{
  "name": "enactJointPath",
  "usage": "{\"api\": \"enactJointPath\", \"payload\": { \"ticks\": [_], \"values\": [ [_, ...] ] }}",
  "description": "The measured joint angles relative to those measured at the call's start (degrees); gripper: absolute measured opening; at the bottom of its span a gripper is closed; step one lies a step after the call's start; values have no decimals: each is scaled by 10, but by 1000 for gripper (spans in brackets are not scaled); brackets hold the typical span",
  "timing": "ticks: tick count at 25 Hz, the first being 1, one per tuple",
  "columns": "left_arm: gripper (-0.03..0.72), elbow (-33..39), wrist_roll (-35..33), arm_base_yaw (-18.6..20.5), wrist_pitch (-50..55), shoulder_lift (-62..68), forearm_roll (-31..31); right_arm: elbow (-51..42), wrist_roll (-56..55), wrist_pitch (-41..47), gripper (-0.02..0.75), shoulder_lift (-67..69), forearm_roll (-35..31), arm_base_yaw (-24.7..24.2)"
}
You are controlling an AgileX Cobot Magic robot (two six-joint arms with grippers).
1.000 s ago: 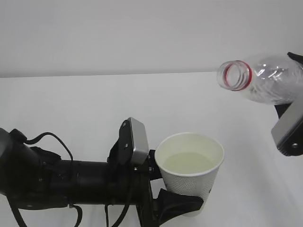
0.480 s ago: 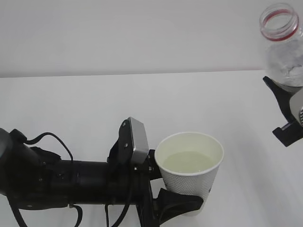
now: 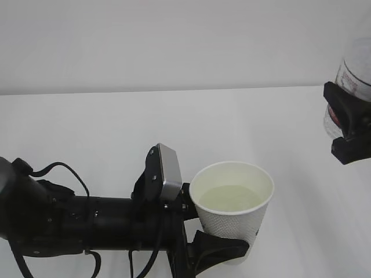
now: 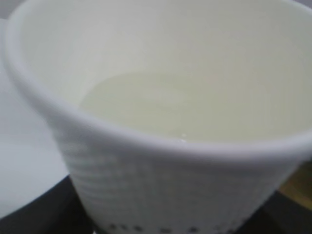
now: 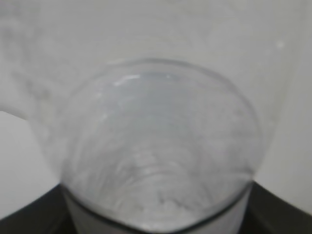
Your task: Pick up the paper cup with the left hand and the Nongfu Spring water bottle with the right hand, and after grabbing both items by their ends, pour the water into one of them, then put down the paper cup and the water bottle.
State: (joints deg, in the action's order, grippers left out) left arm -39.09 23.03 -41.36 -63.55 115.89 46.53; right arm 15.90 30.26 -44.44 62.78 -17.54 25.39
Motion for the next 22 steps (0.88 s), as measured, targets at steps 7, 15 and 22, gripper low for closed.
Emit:
{"api": "enactJointPath", "payload": {
  "ticks": [7, 15, 22],
  "values": [
    [503, 0, 0, 0, 0, 0, 0, 0, -86, -9, 463, 0, -34, 0],
    [503, 0, 0, 0, 0, 0, 0, 0, -107, -71, 463, 58, -68, 0],
    [503, 0, 0, 0, 0, 0, 0, 0, -139, -163, 463, 151, -69, 0]
  ]
}}
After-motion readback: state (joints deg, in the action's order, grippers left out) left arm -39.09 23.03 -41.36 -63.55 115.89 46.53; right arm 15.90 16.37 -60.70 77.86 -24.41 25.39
